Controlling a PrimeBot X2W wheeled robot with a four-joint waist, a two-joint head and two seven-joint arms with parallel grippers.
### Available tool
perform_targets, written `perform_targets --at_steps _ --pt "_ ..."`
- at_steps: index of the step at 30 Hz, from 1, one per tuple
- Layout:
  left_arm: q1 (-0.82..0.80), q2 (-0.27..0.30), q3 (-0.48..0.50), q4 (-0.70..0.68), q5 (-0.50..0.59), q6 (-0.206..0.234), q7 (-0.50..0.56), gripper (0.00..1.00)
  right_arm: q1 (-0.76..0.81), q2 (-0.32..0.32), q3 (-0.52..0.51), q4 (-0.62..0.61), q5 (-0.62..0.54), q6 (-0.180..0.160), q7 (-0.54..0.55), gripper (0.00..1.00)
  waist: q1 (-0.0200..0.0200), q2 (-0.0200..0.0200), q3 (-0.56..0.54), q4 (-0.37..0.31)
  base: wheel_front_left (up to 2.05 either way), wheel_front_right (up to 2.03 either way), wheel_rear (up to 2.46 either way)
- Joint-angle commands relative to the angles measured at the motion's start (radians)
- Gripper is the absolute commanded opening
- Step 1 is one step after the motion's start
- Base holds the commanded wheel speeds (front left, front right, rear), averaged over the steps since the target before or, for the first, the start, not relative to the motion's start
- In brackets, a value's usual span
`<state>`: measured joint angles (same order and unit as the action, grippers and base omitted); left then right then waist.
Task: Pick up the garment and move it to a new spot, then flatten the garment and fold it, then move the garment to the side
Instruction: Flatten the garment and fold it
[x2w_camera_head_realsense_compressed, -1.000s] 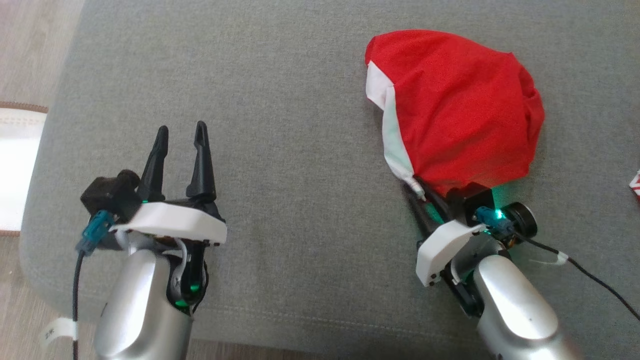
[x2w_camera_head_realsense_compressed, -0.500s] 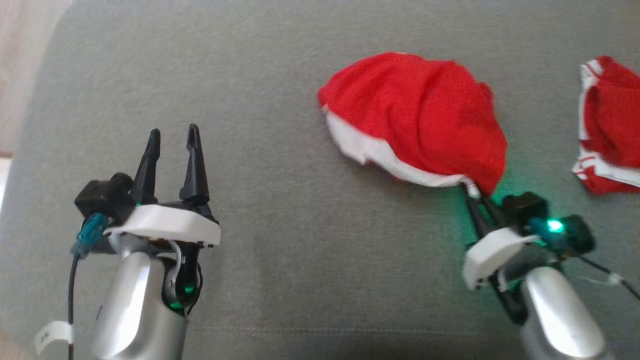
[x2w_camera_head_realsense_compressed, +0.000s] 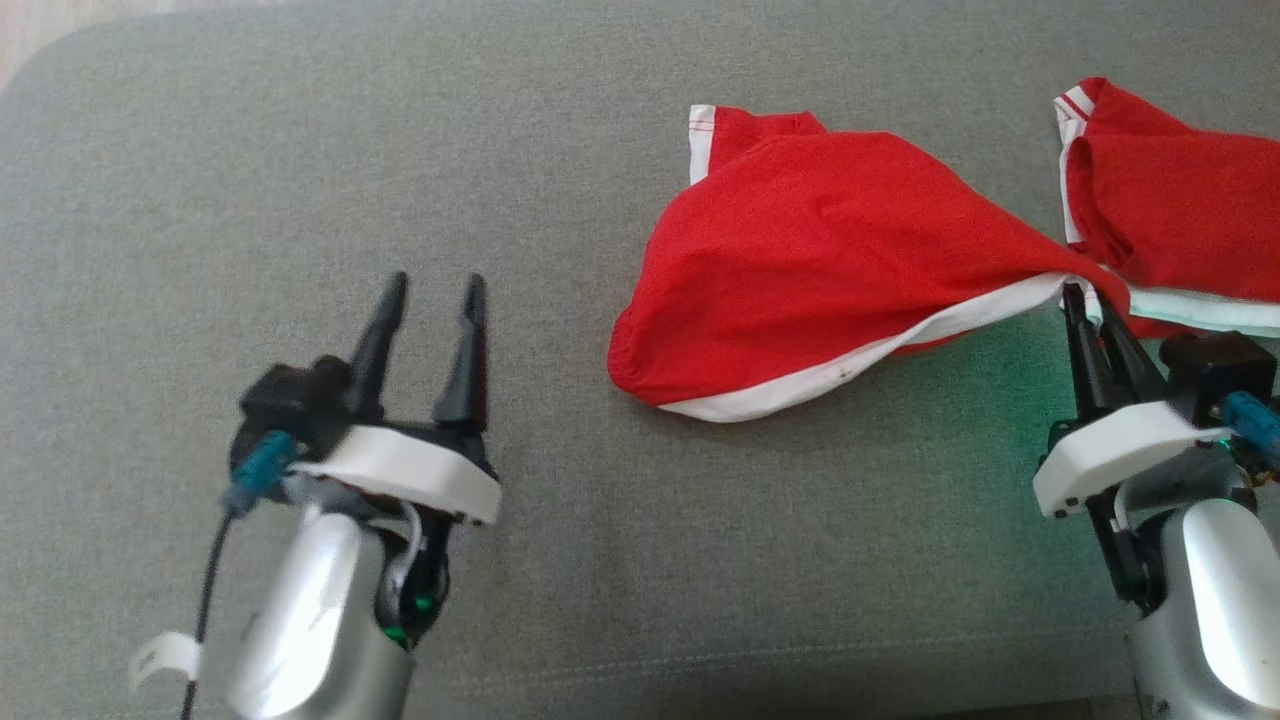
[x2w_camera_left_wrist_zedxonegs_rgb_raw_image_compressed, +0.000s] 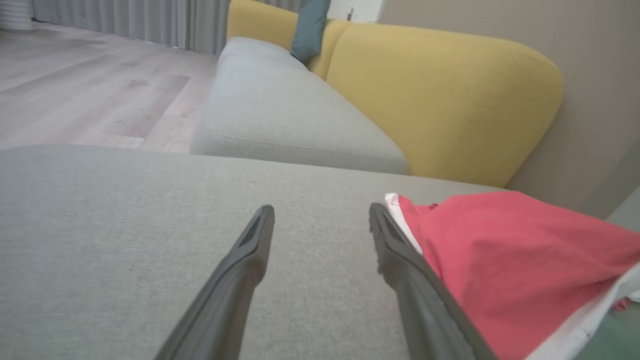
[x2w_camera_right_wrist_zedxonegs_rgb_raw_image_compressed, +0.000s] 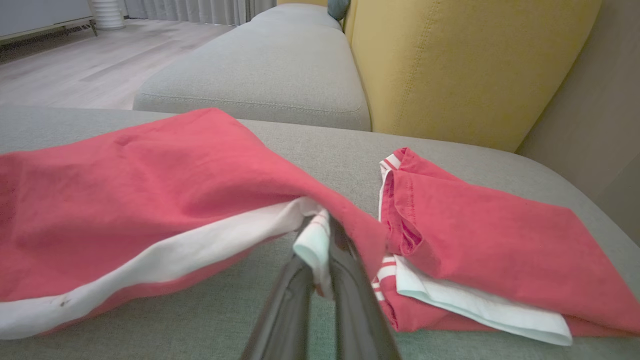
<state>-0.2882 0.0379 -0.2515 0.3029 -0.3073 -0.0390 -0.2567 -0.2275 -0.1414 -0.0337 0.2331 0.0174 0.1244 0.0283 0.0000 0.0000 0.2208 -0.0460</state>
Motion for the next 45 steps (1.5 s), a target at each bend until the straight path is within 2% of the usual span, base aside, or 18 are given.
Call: perform_targets --at_steps 1,4,9,16,25,37,38,39,40,45 --pt "-0.026 0.012 -0.002 -0.012 0.008 -0.018 -0.005 1.00 -0.024 -0.019 0.017 -0.043 0.005 0.006 0.003 0.00 0.0000 0.0000 0.003 -0.001 0.00 0.00 0.00" --pt "-0.026 0.012 -0.048 0.014 0.020 -0.041 -0.005 1.00 -0.028 -0.022 0.018 -0.045 0.004 0.006 0.007 0.00 0.0000 0.0000 0.006 -0.001 0.00 0.00 0.00" --pt "-0.041 0.014 -0.178 0.102 0.032 -0.082 -0.005 1.00 -0.036 -0.022 0.023 -0.048 -0.001 0.006 0.015 0.00 0.0000 0.0000 0.016 -0.002 0.00 0.00 0.00" --pt "-0.109 0.039 -0.352 0.214 0.009 -0.091 0.012 1.00 -0.054 -0.020 0.033 -0.040 -0.004 0.006 0.018 0.00 0.0000 0.0000 0.033 -0.028 0.00 0.00 0.00" --pt "-0.197 0.038 -0.373 0.348 0.004 -0.088 0.006 1.00 -0.070 -0.007 0.046 -0.035 -0.005 0.006 0.011 0.00 0.0000 0.0000 0.054 -0.062 0.00 0.00 0.00" --pt "-0.234 0.034 -0.441 0.360 -0.038 -0.091 -0.004 1.00 -0.080 0.004 0.054 -0.022 -0.009 0.006 0.002 0.00 0.0000 0.0000 0.064 -0.086 0.00 0.00 0.00" --pt "-0.234 0.035 -0.444 0.353 -0.039 -0.091 -0.005 0.69 -0.079 0.004 0.054 -0.021 -0.009 0.006 0.002 0.00 0.0000 0.0000 0.063 -0.087 0.00 0.00 0.00" --pt "-0.235 0.038 -0.447 0.344 -0.038 -0.091 -0.005 0.09 -0.078 0.004 0.053 -0.020 -0.010 0.006 0.002 0.00 0.0000 0.0000 0.062 -0.087 0.00 0.00 0.00" --pt "-0.233 0.040 -0.449 0.335 -0.037 -0.091 -0.005 0.00 -0.078 0.003 0.053 -0.019 -0.009 0.006 0.002 0.00 0.0000 0.0000 0.061 -0.086 0.00 0.00 0.00" --pt "-0.219 0.063 -0.444 0.289 -0.022 -0.091 -0.005 0.00 -0.079 -0.004 0.046 -0.021 -0.012 0.006 -0.004 0.00 0.0000 0.0000 0.038 -0.074 0.00 0.00 0.00"
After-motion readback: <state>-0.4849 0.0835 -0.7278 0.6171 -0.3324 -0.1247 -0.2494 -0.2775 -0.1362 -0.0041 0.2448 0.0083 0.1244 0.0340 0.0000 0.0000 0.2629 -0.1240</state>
